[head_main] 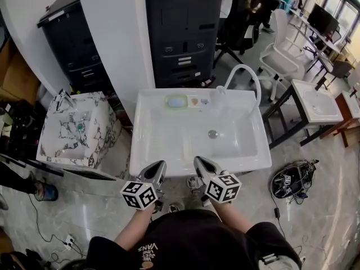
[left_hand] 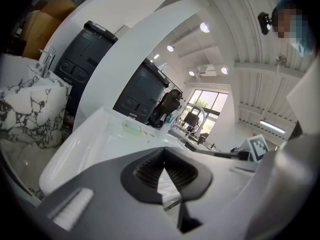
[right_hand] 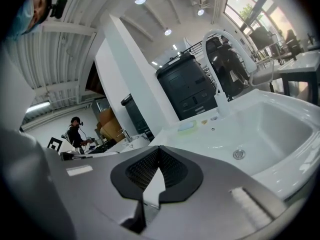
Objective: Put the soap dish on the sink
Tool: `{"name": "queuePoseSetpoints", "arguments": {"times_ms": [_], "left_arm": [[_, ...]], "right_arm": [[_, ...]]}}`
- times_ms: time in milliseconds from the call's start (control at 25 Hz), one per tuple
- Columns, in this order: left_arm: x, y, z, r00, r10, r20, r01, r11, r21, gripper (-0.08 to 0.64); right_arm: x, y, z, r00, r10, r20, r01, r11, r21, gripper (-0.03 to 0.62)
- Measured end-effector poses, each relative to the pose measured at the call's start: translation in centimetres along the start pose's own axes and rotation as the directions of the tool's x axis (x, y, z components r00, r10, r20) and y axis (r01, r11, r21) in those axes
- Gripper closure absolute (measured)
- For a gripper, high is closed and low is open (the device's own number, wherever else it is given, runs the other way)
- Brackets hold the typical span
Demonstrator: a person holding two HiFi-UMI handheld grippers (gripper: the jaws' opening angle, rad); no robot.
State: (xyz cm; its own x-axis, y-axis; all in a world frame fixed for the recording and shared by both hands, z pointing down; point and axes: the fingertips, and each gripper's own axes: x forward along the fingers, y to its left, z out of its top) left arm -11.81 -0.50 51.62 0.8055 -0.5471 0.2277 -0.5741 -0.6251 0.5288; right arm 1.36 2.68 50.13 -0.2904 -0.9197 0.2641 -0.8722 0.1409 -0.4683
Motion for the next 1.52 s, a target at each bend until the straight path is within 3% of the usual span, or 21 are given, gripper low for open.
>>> {"name": "queuePoseSetpoints", "arguments": {"times_ms": [160,480,960,1520], "left_arm": [[-0.9,-0.1,-0.3,1.000,-0.001,-0.010,0.001,0.999,0.054,0.506],[-2.2,0.0,-0.6,0.999,0.025,-0.026,-0.021,0.992,0.127,0.506],[-3.5,0.8,-1.7,0.997,0.075,-0.020,-0.073,0.994,0.084,0.506],[-3.3,0.7,-2.2,0.997,0.069,-0.026,-0.067,0.995,0.078,0.506]], "right_arm": [[-0.2,0.7,-0.5,1.000,-0.007,-0.015,0.006,0.997,-0.071,0.591],[-0.7,1.3,-1.5,0.999,-0.019,-0.050,0.014,0.994,-0.110,0.591],[-0.8,1.5,-2.4,0.996,-0.031,-0.082,0.019,0.991,-0.135,0.591],[-0.7,1.1,-2.6,0.996,-0.041,-0.082,0.030,0.992,-0.124,0.591]]}}
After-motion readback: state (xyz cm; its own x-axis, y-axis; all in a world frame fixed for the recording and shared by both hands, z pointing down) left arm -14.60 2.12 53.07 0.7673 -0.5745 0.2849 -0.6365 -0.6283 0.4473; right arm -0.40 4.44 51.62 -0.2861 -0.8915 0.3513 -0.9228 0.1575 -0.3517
